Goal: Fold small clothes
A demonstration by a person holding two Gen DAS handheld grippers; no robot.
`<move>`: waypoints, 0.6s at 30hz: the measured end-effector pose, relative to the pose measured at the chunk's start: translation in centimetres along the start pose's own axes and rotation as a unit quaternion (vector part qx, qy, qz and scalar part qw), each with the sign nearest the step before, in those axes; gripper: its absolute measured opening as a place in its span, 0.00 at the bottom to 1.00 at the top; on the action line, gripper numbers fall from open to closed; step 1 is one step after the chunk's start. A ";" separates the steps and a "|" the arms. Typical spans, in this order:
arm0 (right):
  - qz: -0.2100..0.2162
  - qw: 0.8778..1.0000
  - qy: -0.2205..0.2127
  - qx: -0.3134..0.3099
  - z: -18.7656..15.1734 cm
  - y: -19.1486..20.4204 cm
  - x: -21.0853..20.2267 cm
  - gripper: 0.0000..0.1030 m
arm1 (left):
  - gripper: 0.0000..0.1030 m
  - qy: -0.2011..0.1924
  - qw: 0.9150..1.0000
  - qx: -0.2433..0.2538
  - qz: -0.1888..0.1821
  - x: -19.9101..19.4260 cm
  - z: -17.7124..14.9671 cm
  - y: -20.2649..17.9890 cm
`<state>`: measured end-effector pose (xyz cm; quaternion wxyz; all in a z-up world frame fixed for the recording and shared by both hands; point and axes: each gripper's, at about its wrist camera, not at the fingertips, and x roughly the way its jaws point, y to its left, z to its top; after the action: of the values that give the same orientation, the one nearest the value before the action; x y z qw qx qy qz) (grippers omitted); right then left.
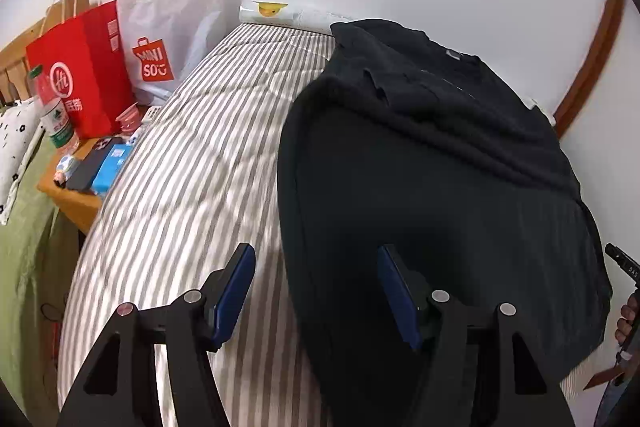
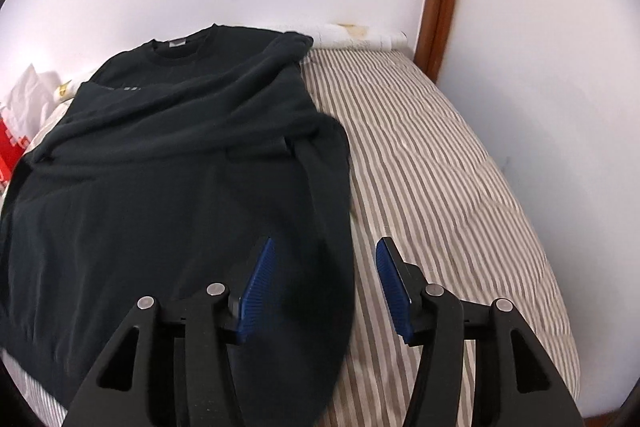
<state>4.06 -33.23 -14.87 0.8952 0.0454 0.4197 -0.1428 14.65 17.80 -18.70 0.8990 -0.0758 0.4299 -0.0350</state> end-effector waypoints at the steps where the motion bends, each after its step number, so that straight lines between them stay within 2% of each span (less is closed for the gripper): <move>1: 0.000 1.000 -0.001 0.006 -0.6 -0.2 -0.3 0.51 | 0.59 0.004 1.000 -0.002 -0.007 -0.3 -1.0 0.1; 4: 0.007 1.000 0.004 0.018 -2.9 -1.0 -1.2 0.50 | 0.58 0.010 1.000 -0.018 -0.012 -0.9 -3.1 0.6; 8: 0.035 0.999 0.028 0.013 -5.7 -1.0 -1.8 0.47 | 0.58 -0.004 1.000 -0.017 -0.019 -1.8 -5.2 0.8; 12: 0.052 0.998 0.027 0.010 -7.3 -0.8 -2.4 0.47 | 0.58 -0.005 0.999 -0.011 -0.031 -1.9 -5.4 0.6; 18: 0.074 0.996 0.038 0.031 -7.4 -0.7 -1.3 0.47 | 0.58 -0.013 1.000 0.001 -0.029 -1.3 -5.0 0.3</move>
<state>-2.40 -32.14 -18.62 0.8851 0.1090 0.4440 -0.0873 9.95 17.75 -20.81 0.9032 -0.0878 0.4158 -0.0603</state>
